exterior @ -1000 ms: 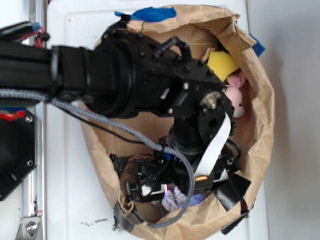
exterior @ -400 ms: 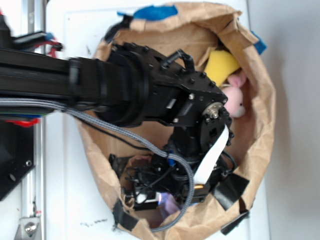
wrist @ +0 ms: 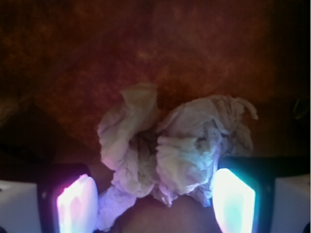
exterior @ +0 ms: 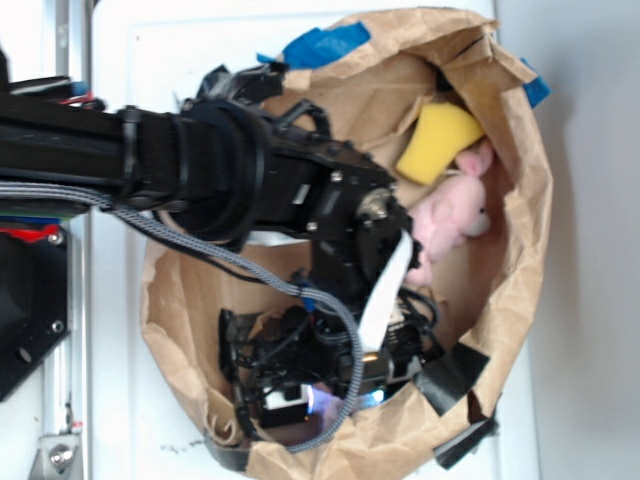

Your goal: Grab the white paper.

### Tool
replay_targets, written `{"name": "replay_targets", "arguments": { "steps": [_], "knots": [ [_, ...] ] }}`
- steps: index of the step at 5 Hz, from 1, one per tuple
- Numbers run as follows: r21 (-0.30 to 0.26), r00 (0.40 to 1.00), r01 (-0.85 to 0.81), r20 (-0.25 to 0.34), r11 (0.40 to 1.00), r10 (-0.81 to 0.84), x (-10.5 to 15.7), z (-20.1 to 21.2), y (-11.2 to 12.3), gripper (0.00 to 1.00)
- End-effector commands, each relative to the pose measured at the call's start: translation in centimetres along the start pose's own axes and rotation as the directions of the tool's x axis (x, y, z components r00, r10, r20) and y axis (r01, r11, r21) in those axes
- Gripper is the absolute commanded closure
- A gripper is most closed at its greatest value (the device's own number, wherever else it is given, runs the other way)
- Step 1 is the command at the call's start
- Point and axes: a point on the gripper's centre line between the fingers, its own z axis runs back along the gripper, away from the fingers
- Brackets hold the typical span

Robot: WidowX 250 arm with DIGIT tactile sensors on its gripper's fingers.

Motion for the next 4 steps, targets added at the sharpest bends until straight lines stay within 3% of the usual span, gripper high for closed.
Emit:
{"name": "replay_targets", "arguments": {
  "steps": [1,2,3,4],
  "knots": [
    [0.027,0.995,0.092,-0.045,0.995,-0.091,1.6,-1.7,-3.2,1.00],
    [0.072,0.995,0.068,-0.080,0.995,-0.062,1.7,-1.4,-3.3,1.00],
    [0.150,0.993,0.003,-0.119,0.989,0.015,1.2,0.8,-2.6,1.00],
    [0.214,0.991,-0.094,-0.076,0.972,0.112,-0.6,4.5,-1.0,1.00]
  ]
}}
